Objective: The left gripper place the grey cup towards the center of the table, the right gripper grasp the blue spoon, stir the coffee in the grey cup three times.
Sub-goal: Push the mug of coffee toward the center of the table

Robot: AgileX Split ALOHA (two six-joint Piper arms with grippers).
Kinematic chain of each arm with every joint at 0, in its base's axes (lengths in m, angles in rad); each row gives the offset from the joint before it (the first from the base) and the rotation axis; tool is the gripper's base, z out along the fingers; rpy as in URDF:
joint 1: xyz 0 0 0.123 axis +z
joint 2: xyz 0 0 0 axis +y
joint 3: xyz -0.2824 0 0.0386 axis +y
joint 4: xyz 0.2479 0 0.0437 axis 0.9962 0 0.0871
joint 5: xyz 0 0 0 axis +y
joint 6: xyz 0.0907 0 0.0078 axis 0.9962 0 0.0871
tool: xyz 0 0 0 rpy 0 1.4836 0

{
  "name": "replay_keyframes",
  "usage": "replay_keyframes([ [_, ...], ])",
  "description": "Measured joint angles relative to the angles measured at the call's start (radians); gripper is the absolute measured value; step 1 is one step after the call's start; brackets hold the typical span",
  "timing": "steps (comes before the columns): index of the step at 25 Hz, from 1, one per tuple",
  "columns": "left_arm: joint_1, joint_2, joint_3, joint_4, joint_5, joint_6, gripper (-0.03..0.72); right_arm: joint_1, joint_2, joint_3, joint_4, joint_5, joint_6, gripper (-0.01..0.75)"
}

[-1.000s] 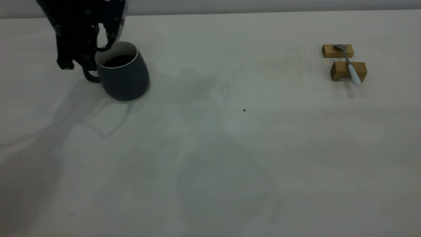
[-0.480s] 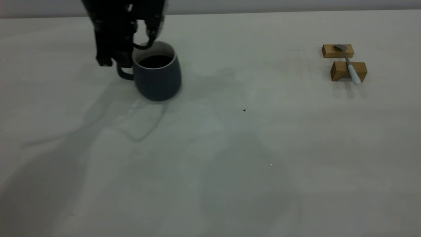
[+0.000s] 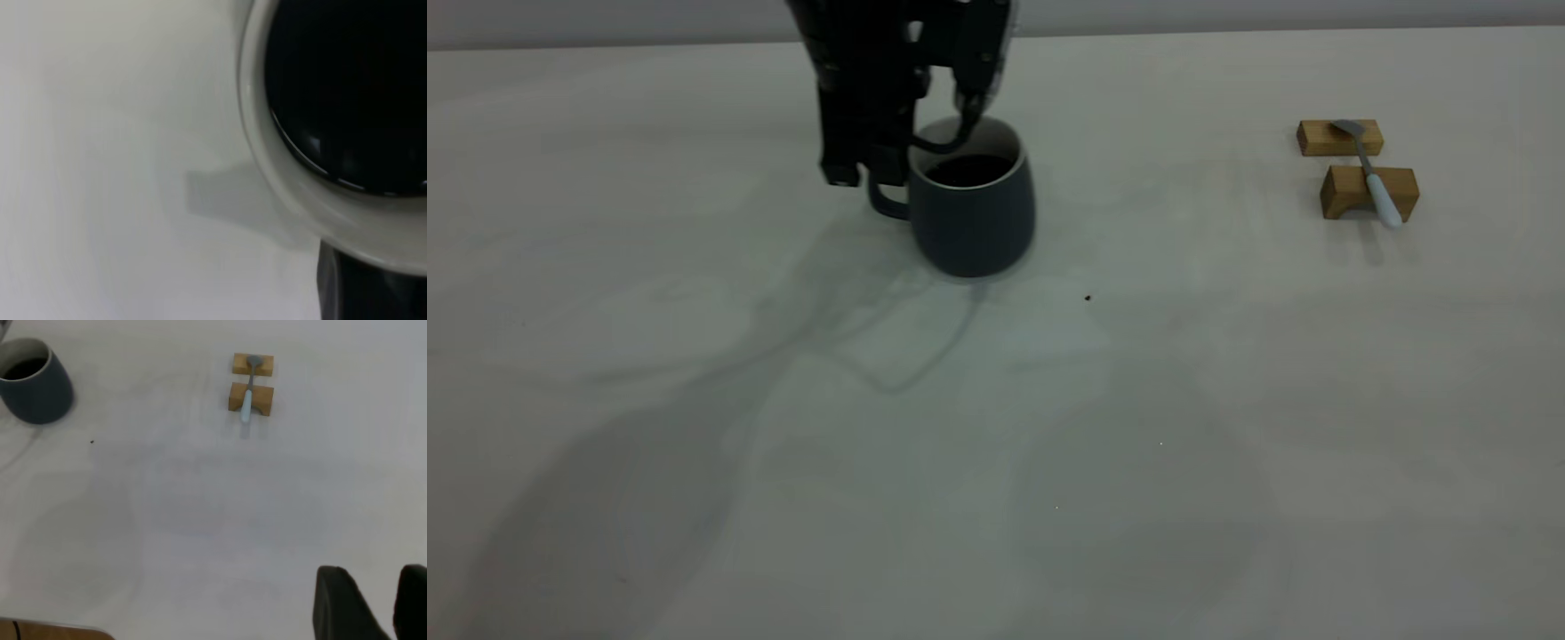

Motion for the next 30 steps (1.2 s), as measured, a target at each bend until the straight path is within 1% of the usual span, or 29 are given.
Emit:
replay_keyframes([
  [3, -0.015, 0.013, -0.025, -0.045, 0.002, 0.001, 0.209, 0.000, 0.000, 0.000, 0.000, 0.000, 0.000, 0.240],
  [10, -0.055, 0.026, -0.044, -0.058, -0.006, 0.003, 0.209, 0.000, 0.000, 0.000, 0.000, 0.000, 0.000, 0.240],
  [24, -0.055, 0.027, -0.050, -0.071, -0.001, 0.007, 0.211, 0.000, 0.000, 0.000, 0.000, 0.000, 0.000, 0.240],
  [26, -0.055, 0.028, -0.057, -0.071, 0.007, 0.007, 0.240, 0.000, 0.000, 0.000, 0.000, 0.000, 0.000, 0.240],
  [29, -0.055, 0.028, -0.068, -0.071, 0.013, 0.005, 0.372, 0.000, 0.000, 0.000, 0.000, 0.000, 0.000, 0.240],
  [30, -0.055, 0.028, -0.075, -0.071, 0.018, 0.002, 0.431, 0.000, 0.000, 0.000, 0.000, 0.000, 0.000, 0.240],
])
